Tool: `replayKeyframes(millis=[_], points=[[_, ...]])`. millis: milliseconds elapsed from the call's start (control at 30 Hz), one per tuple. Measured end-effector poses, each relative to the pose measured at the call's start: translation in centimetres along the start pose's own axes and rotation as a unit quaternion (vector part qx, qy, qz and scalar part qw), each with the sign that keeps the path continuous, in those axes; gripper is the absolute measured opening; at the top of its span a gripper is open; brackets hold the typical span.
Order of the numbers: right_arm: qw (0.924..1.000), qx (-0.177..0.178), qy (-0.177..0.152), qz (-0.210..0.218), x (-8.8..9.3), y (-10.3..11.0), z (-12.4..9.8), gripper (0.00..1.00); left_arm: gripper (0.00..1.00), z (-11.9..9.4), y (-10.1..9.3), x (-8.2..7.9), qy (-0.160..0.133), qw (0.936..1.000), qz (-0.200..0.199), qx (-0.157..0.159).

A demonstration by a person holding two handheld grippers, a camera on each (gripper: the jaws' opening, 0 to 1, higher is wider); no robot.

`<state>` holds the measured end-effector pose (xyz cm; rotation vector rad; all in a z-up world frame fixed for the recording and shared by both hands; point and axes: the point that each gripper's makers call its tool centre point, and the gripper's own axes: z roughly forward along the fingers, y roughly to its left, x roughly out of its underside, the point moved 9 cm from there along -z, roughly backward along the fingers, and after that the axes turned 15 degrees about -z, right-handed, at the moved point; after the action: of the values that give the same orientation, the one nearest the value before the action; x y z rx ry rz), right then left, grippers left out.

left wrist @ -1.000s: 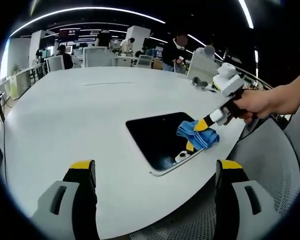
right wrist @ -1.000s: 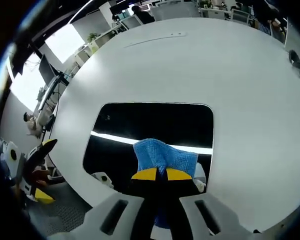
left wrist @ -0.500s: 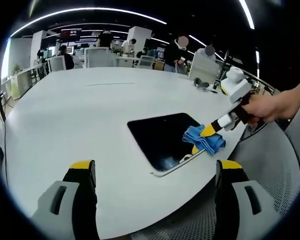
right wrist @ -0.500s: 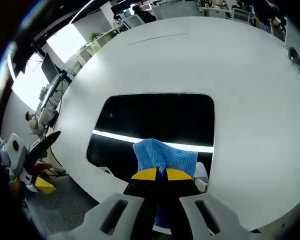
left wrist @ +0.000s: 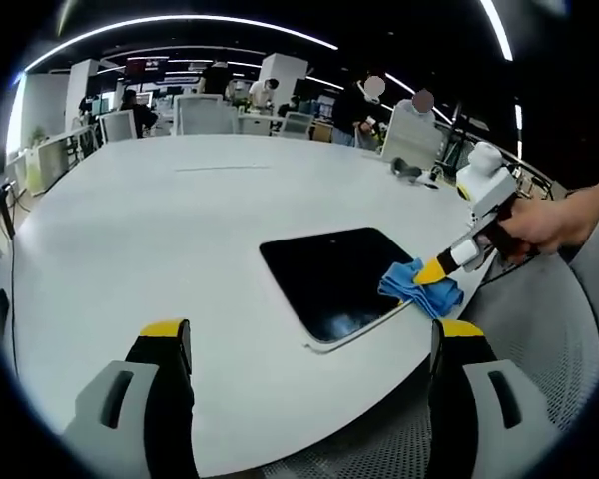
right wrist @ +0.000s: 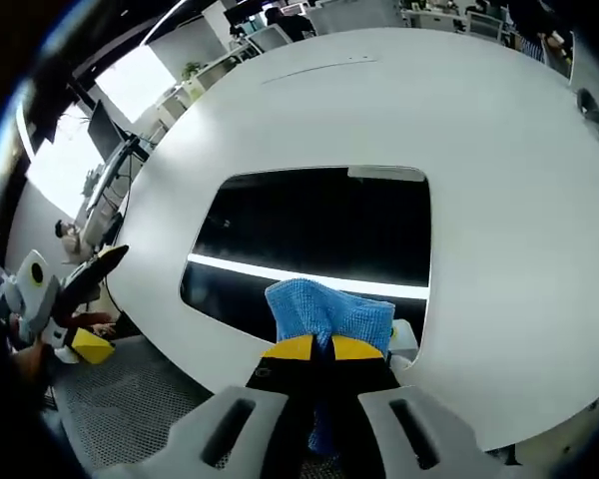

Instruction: Wipe the mirror surface with the cleaning cloth until all visible marks leave the cleaned area.

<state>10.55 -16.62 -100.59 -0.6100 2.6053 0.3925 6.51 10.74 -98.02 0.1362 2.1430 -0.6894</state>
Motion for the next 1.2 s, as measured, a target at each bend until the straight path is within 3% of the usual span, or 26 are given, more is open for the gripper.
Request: replayKeyframes(millis=[1200], points=[[0.9997,-0.019,0.014,0.005,0.22,-0.11,-0.33,0.00,0.99,-0.19,0.27,-0.19,-0.015,0.9998,-0.004,-0.015]])
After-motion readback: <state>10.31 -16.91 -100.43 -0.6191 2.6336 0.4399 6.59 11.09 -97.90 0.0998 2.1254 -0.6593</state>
